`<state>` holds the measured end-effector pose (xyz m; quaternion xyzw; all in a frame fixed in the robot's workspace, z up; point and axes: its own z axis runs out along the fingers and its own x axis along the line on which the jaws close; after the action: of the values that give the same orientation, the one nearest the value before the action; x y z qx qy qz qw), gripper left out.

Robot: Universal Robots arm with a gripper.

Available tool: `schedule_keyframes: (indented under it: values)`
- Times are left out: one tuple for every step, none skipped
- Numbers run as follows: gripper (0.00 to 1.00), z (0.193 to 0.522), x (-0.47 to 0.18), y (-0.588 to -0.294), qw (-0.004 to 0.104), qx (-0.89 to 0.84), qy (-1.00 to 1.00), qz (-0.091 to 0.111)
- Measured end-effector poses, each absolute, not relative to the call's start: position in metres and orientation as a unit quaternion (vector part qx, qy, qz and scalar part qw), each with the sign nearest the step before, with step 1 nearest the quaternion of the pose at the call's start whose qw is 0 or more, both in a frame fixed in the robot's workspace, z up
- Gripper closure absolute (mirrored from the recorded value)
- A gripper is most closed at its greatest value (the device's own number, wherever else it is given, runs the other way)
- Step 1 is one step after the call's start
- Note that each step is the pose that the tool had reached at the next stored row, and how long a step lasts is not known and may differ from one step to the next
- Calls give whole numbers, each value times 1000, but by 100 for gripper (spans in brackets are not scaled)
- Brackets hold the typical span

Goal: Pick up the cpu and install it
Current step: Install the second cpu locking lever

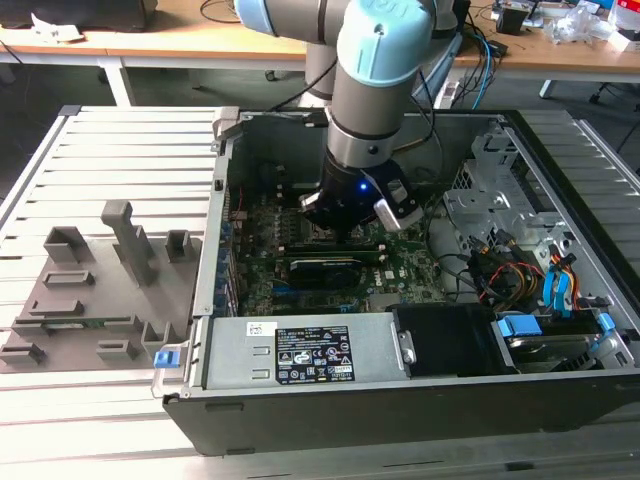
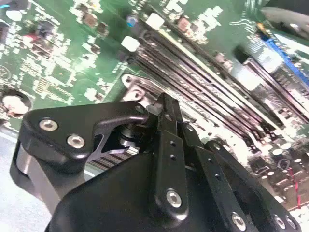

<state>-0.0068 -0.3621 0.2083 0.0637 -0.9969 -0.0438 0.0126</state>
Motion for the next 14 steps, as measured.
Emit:
schedule_keyframes:
  values:
    - [89, 208, 2, -354, 15, 63, -997, -33]
    - [89, 208, 5, -349, 16, 63, -997, -29]
    - [89, 208, 7, -347, 16, 63, -997, -28]
    - [89, 208, 9, -345, 17, 63, -997, -27]
    - [89, 208, 12, -342, 18, 63, -998, -25]
    - [89, 208, 14, -340, 19, 63, -998, -24]
    - [89, 208, 15, -338, 19, 63, -998, -22]
    - [89, 208, 16, -338, 19, 63, -998, -22]
    - [89, 209, 16, -337, 19, 63, -998, -21]
    - [89, 211, 16, -335, 19, 63, -998, -20]
    - [89, 214, 16, -333, 19, 63, -998, -18]
    - [89, 216, 16, -332, 19, 63, -998, -17]
    - [89, 221, 16, -331, 19, 63, -998, -13]
    - [89, 224, 16, -330, 19, 63, -998, -11]
